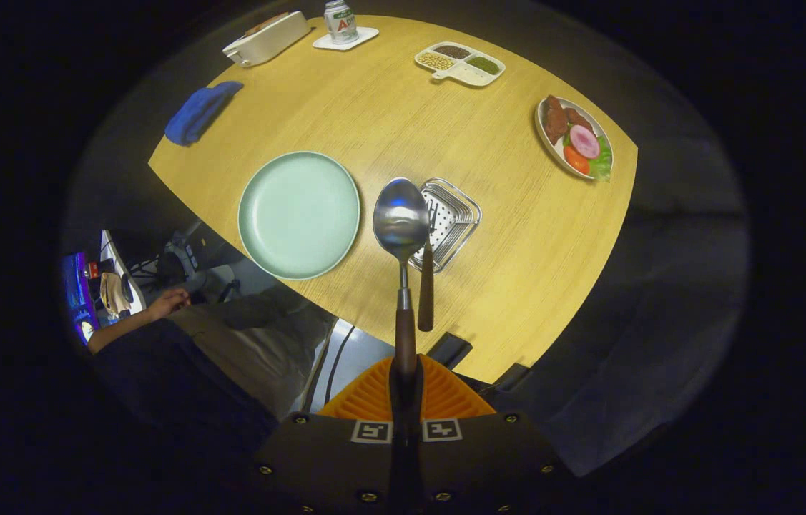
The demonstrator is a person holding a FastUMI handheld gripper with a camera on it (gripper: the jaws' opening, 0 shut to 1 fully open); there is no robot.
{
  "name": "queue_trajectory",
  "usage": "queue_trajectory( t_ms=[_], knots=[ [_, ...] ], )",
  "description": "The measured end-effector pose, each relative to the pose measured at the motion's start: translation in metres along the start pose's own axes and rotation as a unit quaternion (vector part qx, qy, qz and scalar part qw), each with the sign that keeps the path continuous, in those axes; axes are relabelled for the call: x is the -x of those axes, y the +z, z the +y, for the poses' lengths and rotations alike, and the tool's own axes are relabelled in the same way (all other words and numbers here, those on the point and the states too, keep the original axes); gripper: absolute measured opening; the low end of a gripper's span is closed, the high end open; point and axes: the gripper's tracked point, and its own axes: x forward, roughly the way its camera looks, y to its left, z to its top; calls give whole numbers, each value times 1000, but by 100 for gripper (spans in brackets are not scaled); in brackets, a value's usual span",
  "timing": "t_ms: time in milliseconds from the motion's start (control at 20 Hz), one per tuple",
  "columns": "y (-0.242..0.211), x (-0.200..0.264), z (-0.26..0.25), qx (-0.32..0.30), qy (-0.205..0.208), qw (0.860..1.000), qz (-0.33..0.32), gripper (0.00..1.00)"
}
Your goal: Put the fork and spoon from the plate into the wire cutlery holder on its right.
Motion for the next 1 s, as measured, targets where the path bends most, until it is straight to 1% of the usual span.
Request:
queue_trajectory(
  t_ms=[150,400,500,650,800,1000],
  knots=[
    [-7,-4,-13,-2,1,1000,24,1],
    [4,-19,-38,-11,-10,999,40,1],
    [8,-26,-46,-11,-21,998,53,1],
    [10,-36,-50,-4,-8,997,72,1],
    [12,-42,-54,17,-18,995,94,1],
    [19,-49,-51,38,-20,992,123,1]
  ],
)
